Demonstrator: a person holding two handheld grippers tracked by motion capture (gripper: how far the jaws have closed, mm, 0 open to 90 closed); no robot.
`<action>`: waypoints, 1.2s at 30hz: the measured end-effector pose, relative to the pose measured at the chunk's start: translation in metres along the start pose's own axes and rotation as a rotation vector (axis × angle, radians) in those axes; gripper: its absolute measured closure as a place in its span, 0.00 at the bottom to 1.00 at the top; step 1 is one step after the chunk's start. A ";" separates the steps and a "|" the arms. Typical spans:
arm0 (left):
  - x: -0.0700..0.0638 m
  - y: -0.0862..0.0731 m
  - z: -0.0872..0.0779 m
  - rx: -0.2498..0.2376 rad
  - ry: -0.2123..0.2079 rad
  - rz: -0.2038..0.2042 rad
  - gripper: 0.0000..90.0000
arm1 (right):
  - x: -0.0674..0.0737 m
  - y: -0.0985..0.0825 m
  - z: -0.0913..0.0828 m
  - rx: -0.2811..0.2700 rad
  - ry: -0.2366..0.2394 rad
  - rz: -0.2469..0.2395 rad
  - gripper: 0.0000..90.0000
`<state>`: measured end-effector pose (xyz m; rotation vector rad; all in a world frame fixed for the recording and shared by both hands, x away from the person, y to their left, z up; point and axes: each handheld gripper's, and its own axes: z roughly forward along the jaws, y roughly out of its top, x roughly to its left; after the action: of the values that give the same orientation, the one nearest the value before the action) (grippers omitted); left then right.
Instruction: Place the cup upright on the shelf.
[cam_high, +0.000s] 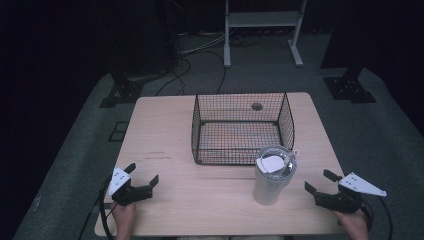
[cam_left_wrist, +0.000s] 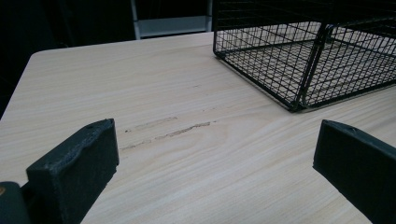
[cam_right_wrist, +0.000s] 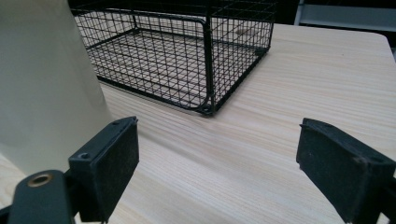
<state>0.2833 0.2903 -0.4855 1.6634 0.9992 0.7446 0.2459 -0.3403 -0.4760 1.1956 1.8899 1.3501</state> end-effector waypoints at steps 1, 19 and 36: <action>0.000 0.000 0.000 0.000 0.000 0.001 0.00 | 0.000 0.000 0.000 0.000 0.003 -0.002 0.14; -0.001 -0.001 -0.001 0.001 -0.001 0.007 0.00 | 0.021 0.019 -0.009 0.031 0.089 -0.075 0.11; -0.002 -0.001 -0.001 0.002 0.001 0.010 0.00 | 0.045 0.032 -0.015 0.061 0.174 -0.153 0.09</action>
<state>0.2813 0.2895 -0.4858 1.6714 0.9934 0.7510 0.2241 -0.3046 -0.4369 0.9657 2.1120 1.3588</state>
